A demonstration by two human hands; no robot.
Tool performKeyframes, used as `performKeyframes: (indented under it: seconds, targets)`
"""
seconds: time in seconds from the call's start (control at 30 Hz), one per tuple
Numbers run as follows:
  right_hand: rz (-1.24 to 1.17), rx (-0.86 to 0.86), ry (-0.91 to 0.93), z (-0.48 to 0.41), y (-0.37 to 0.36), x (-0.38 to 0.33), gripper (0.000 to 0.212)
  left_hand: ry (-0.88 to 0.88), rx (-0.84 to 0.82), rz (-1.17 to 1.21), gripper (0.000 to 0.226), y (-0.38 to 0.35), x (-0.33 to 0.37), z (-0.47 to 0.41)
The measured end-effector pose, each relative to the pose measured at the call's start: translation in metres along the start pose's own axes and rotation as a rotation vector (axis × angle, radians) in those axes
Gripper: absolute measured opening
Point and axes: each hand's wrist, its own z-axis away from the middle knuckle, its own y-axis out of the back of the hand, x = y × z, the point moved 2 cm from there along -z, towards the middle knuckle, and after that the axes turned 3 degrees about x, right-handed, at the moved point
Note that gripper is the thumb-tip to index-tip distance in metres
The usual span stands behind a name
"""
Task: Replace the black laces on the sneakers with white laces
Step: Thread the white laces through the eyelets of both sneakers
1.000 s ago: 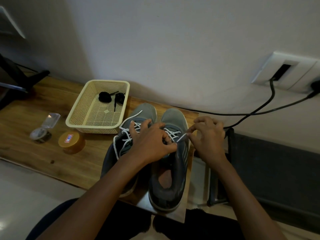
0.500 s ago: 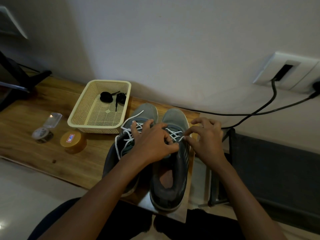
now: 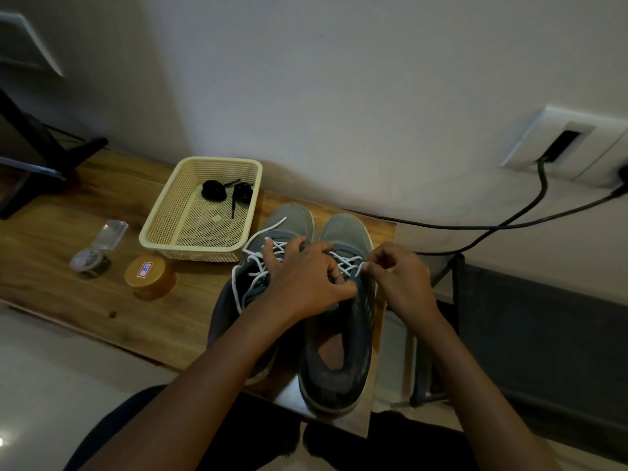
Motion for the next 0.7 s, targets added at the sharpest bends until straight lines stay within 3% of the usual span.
performKeyframes:
  seconds: [0.27, 0.47, 0.53, 0.63, 0.7]
  targets:
    - [-0.059, -0.125, -0.065, -0.002, 0.008, -0.004, 0.021, -0.006, 0.027, -0.019, 0.029, -0.002, 0.004, -0.002]
    - [-0.171, -0.211, -0.087, -0.003, 0.020, -0.013, 0.008, -0.008, 0.018, -0.021, 0.024, 0.002, 0.009, -0.004]
    - [-0.135, -0.196, -0.050, -0.008, 0.027, -0.016, 0.013, 0.001, 0.043, 0.002, 0.017, 0.006, 0.012, -0.006]
    - [-0.195, -0.176, -0.033, -0.013, 0.043, -0.030, 0.018, -0.040, 0.155, 0.208, 0.014, 0.016, 0.017, -0.010]
    - [-0.364, -0.157, -0.003, -0.012, 0.058, -0.044, 0.015, -0.162, 0.185, 0.532, 0.016, 0.026, 0.025, -0.011]
